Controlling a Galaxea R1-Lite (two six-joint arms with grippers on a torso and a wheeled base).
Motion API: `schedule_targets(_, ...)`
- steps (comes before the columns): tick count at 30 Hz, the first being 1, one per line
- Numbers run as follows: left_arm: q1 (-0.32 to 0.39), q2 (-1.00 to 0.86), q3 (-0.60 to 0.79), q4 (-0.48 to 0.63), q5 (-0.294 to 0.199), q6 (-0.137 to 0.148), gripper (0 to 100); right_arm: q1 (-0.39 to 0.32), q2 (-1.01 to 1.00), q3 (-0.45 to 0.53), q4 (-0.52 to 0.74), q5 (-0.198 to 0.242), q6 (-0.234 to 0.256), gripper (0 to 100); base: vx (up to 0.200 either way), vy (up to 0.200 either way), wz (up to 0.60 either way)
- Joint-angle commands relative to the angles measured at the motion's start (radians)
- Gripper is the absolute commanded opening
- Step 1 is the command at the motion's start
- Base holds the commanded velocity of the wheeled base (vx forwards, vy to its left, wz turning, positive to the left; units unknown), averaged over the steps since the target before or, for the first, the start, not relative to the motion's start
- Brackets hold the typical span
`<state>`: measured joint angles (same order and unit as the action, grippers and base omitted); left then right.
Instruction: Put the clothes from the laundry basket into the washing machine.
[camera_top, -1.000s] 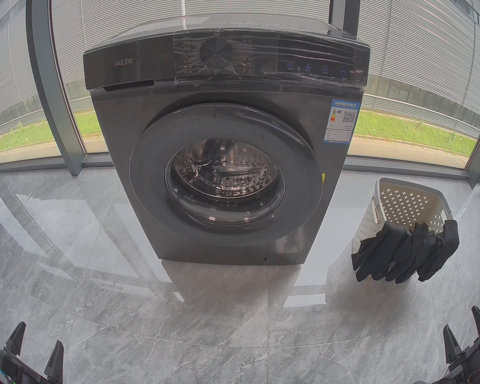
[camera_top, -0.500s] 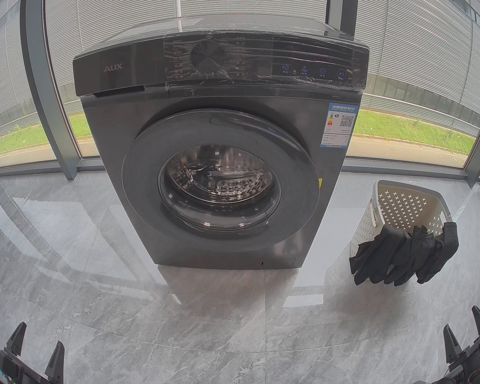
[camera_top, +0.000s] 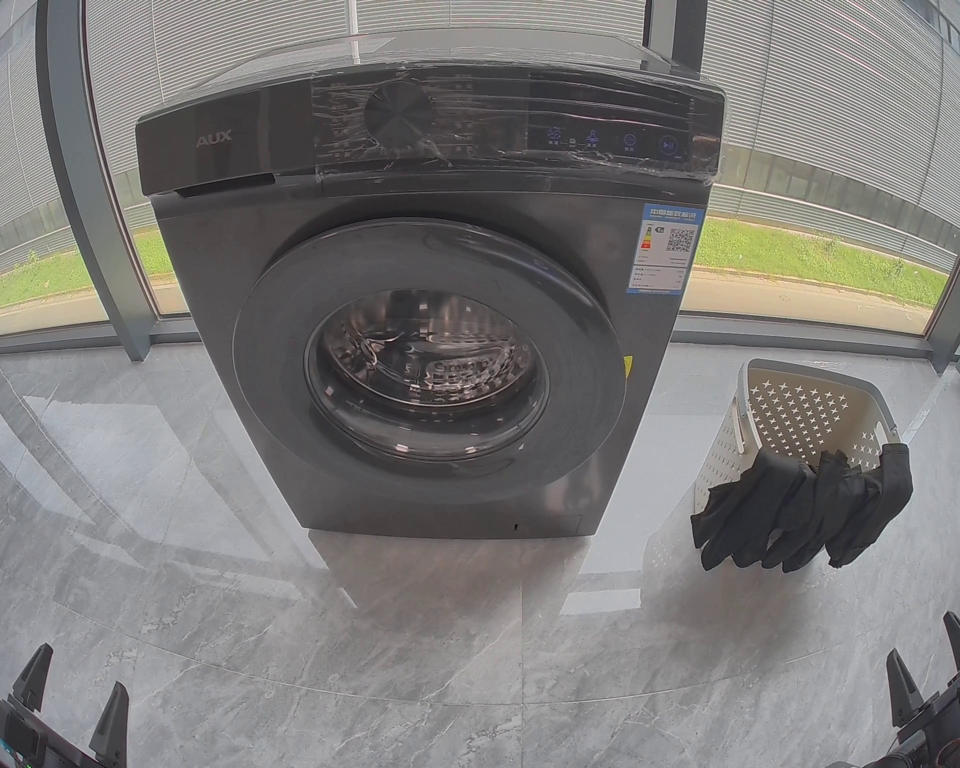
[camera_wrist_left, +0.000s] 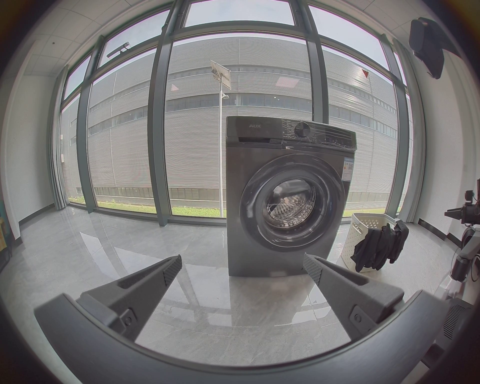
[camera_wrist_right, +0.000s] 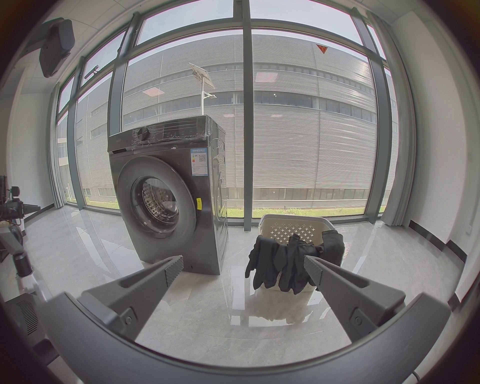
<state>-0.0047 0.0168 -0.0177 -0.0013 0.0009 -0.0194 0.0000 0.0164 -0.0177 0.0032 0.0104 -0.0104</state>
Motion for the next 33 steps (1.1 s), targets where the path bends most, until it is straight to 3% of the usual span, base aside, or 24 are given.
schedule_targets(1,0.0,-0.017,0.018,0.0,0.001,-0.002,100,0.0,-0.016,0.016,0.0,0.0,0.0,100,0.0,0.0,0.0)
schedule_targets(17,0.0,-0.017,0.018,0.0,-0.001,-0.001,100,-0.002,-0.016,0.016,-0.002,0.002,0.0,100,0.0,0.0,-0.11)
schedule_targets(33,0.0,-0.017,0.018,0.0,0.001,-0.002,100,-0.002,-0.016,0.016,-0.002,0.003,0.0,100,0.0,-0.188,0.0)
